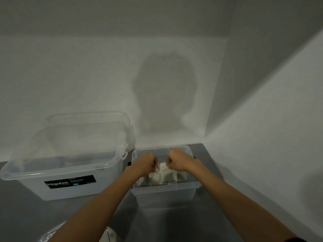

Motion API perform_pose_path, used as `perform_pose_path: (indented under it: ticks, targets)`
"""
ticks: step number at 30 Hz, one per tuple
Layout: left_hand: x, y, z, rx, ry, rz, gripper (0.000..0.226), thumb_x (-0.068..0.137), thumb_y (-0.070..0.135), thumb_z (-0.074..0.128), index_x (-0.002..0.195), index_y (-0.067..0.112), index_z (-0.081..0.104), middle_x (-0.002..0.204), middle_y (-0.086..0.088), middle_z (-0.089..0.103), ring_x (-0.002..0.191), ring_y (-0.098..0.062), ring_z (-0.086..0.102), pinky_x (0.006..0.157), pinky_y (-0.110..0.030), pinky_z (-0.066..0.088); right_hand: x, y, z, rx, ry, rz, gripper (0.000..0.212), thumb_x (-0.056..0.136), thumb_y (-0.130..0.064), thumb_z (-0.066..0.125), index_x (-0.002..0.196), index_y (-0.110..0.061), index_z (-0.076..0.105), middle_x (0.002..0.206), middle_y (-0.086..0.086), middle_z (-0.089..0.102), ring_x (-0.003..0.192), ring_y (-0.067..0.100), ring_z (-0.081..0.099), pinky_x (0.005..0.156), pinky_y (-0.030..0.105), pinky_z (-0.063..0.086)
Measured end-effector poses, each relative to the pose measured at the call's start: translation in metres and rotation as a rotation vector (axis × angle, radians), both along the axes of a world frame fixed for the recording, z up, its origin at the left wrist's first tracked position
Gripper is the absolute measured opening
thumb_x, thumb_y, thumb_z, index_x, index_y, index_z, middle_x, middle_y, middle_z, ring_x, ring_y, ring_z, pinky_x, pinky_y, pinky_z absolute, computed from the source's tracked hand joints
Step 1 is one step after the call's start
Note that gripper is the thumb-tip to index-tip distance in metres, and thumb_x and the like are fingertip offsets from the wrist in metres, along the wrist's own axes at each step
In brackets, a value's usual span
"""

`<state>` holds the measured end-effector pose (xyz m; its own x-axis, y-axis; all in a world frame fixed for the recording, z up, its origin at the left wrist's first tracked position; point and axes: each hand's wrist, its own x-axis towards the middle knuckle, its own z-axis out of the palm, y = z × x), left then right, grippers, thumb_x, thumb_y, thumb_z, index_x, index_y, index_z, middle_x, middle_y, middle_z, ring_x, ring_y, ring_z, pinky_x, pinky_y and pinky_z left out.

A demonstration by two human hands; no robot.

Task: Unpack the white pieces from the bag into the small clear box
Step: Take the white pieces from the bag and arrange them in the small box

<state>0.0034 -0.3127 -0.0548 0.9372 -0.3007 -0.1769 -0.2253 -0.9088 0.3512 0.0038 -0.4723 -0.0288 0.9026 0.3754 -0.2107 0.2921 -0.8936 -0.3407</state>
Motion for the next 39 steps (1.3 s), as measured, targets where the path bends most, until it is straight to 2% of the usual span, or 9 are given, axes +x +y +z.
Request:
perform_pose_path:
  ticks: [5,11,14,20,30,35,39]
  targets:
    - [0.011,-0.007,-0.02,0.108,0.023,0.053,0.012,0.087,0.008,0.064,0.098,0.007,0.069,0.107,-0.011,0.068,0.098,-0.023,0.064,0.091,-0.033,0.051,0.013,0.007,-0.037,-0.036,0.037,-0.038,0.017,0.089,-0.004,0.055,0.098,0.0,0.069,0.104,0.018,0.068,0.092,0.033,0.065,0.084,0.044,0.055]
    - [0.013,-0.012,-0.033,0.233,-0.031,0.067,0.016,0.091,0.008,0.056,0.104,0.009,0.067,0.111,-0.011,0.066,0.101,-0.025,0.063,0.091,-0.033,0.051,0.014,0.01,-0.052,-0.053,-0.016,-0.064,0.017,0.092,-0.006,0.053,0.1,-0.003,0.068,0.106,0.016,0.066,0.094,0.034,0.063,0.079,0.039,0.053]
    - [0.014,-0.014,-0.038,0.3,-0.071,0.06,0.018,0.093,0.011,0.054,0.107,0.011,0.064,0.114,-0.01,0.065,0.104,-0.025,0.062,0.09,-0.034,0.051,0.014,0.014,-0.053,-0.075,-0.054,-0.067,0.018,0.094,-0.008,0.05,0.102,-0.004,0.066,0.108,0.017,0.065,0.096,0.035,0.063,0.072,0.034,0.044]
    - [0.012,-0.015,-0.042,0.392,-0.135,0.04,0.021,0.095,0.012,0.051,0.114,0.011,0.059,0.12,-0.01,0.06,0.11,-0.025,0.06,0.091,-0.034,0.048,0.013,0.02,-0.055,-0.095,-0.065,-0.078,0.019,0.095,-0.007,0.049,0.103,-0.002,0.065,0.106,0.018,0.066,0.096,0.035,0.064,0.069,0.033,0.042]
    - [0.009,-0.011,-0.035,0.349,-0.115,0.028,0.019,0.095,0.012,0.049,0.112,0.01,0.057,0.117,-0.011,0.061,0.107,-0.026,0.061,0.089,-0.035,0.049,0.009,0.018,-0.047,-0.088,-0.039,-0.094,0.017,0.094,-0.006,0.049,0.1,-0.002,0.064,0.103,0.018,0.065,0.091,0.034,0.064,0.066,0.032,0.042]
    - [0.006,-0.004,-0.01,0.171,-0.074,-0.005,0.021,0.092,0.018,0.053,0.11,0.012,0.06,0.117,-0.009,0.062,0.106,-0.025,0.059,0.089,-0.036,0.051,0.006,0.018,-0.02,-0.057,-0.098,-0.068,0.017,0.09,-0.005,0.05,0.093,-0.003,0.067,0.096,0.016,0.067,0.08,0.031,0.064,0.067,0.036,0.051]
    - [-0.01,0.012,0.023,-0.013,-0.125,-0.033,0.024,0.088,0.023,0.06,0.11,0.014,0.063,0.113,-0.004,0.066,0.102,-0.019,0.061,0.089,-0.034,0.051,-0.01,0.024,0.015,0.001,-0.213,-0.058,0.019,0.089,-0.01,0.05,0.093,-0.007,0.068,0.095,0.014,0.066,0.079,0.032,0.064,0.069,0.037,0.054]
